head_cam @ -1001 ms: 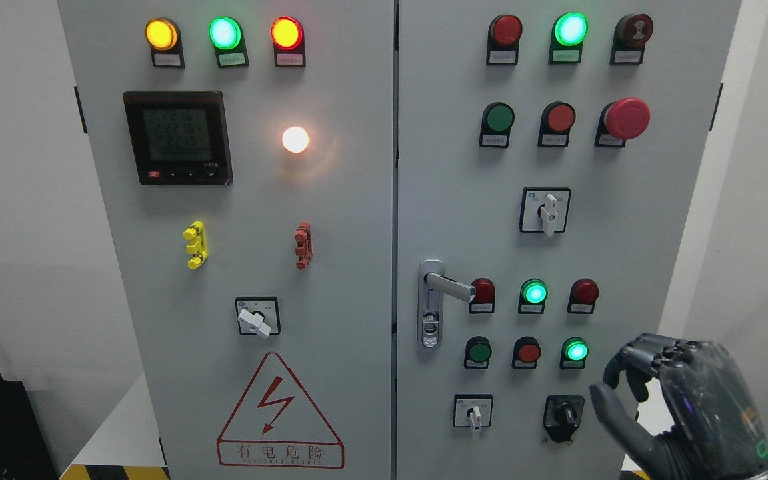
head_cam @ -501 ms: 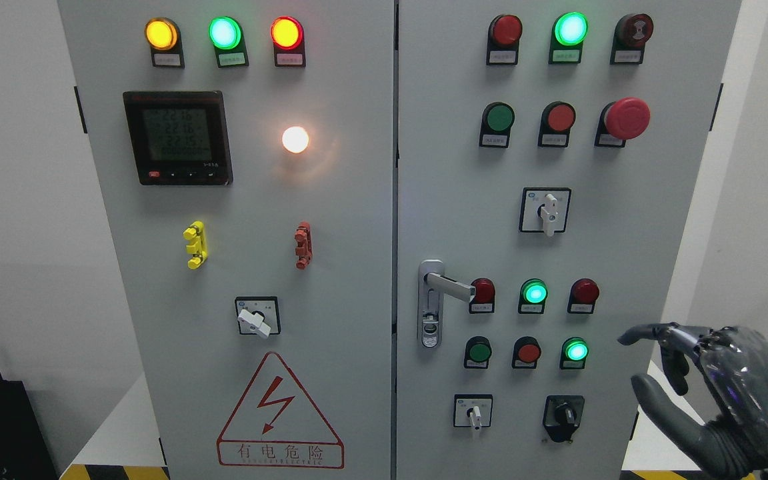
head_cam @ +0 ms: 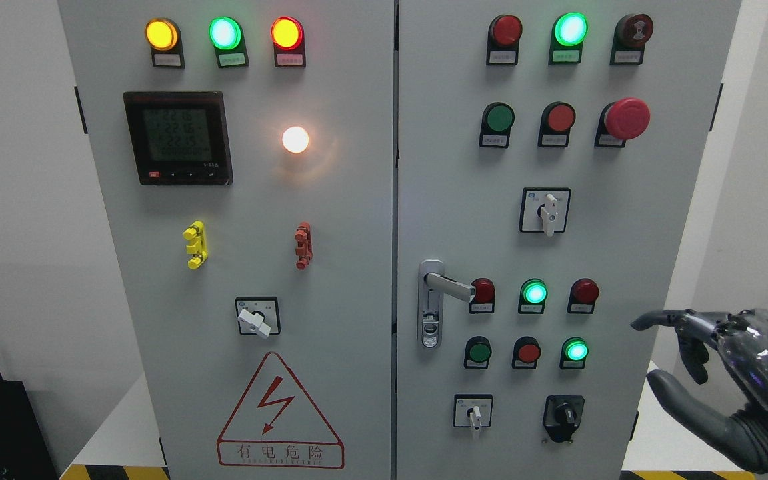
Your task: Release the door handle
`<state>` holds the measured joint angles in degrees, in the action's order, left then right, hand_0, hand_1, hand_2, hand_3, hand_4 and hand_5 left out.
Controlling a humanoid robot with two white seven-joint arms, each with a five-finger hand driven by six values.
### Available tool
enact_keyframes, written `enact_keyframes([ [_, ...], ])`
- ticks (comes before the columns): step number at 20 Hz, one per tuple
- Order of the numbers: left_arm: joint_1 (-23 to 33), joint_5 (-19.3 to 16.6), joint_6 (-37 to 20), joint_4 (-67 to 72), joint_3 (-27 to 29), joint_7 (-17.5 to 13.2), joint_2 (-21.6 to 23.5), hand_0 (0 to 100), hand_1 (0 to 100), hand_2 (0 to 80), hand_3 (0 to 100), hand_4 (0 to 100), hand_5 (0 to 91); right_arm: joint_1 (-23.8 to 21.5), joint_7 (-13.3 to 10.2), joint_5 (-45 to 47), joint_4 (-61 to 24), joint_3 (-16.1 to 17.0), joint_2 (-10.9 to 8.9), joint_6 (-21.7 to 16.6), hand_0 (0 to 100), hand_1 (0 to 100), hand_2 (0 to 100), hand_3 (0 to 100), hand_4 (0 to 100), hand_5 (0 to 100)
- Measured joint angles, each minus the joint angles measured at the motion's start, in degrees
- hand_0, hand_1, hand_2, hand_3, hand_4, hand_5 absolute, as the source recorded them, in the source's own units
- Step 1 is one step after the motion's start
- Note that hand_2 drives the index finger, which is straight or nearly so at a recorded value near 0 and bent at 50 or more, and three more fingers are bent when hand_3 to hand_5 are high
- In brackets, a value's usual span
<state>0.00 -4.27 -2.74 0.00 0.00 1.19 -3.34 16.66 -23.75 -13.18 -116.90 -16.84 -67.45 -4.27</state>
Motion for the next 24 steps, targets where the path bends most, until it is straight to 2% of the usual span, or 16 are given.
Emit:
enact_keyframes([
  [9,0.0,0.0,0.0,0.0,0.0,0.0,0.0,12,39,0.0,0,0,0.0,0.3,1.1,1.4,-1.5,-0.2,-4.47,0.8,45,12,30,89,90,98],
  [18,0.0,0.0,0.0,0.0,0.0,0.0,0.0,12,39,0.0,0,0,0.0,0.4,1.4,1.6,-1.7,-0.2,-7.69,0.1,46,13,29,86,85,95],
  [24,0.0,0.0,0.0,0.0,0.0,0.0,0.0,12,39,0.0,0,0,0.0,0.3,1.3,1.6,-1.6,-0.3,-12.45,-7.1,45,12,23,80,80,91],
])
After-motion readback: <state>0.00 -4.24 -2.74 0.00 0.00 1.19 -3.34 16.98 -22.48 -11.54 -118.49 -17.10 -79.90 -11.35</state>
